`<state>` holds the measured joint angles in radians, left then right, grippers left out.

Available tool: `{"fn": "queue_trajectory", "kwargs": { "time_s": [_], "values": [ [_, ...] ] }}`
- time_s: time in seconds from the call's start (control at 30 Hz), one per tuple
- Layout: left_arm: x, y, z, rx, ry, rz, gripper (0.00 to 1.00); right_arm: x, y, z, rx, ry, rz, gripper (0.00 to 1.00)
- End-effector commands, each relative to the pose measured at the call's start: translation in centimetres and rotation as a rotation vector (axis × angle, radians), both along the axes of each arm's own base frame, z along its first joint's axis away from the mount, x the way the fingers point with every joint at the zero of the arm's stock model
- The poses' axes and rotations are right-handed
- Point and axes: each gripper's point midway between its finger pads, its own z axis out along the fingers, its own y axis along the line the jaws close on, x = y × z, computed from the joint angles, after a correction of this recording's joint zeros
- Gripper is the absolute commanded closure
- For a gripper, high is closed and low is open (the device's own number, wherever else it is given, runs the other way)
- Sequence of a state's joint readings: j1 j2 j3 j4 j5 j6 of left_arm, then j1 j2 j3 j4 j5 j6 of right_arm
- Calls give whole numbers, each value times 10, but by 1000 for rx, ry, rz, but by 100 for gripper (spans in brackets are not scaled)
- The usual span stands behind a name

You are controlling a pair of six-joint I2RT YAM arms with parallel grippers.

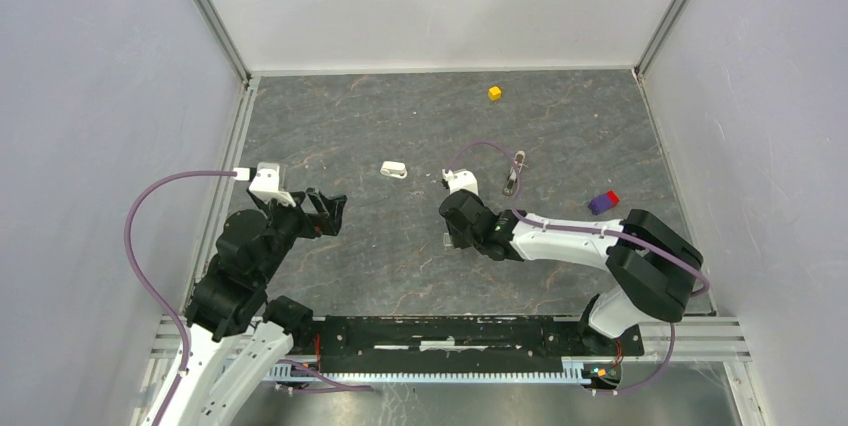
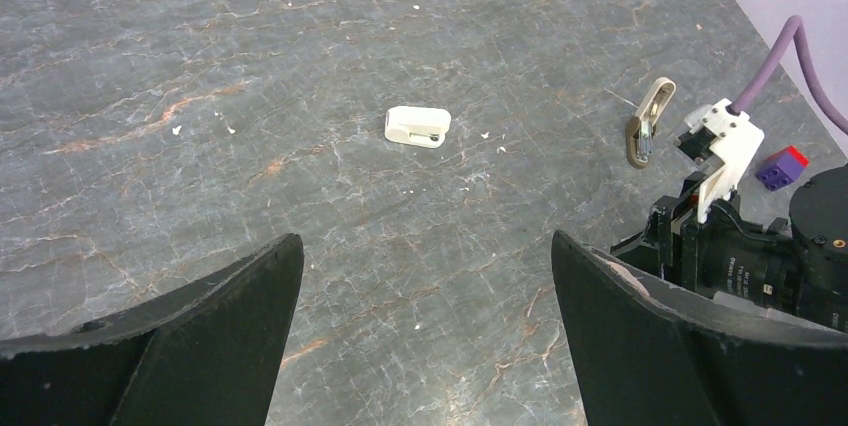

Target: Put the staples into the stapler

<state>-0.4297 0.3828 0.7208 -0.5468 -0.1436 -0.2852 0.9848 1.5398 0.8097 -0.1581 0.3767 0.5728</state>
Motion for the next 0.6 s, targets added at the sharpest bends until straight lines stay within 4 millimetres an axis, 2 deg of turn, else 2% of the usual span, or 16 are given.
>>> {"fn": "queue_trajectory", "kwargs": {
  "time_s": [0.0, 0.57],
  "values": [
    [-1, -2, 11, 29, -50, -30, 0, 8, 2, 7, 4, -30, -40, 64],
    [-1, -2, 10, 31, -45, -30, 0, 6, -2, -7, -32, -10, -46, 66]
  ]
}}
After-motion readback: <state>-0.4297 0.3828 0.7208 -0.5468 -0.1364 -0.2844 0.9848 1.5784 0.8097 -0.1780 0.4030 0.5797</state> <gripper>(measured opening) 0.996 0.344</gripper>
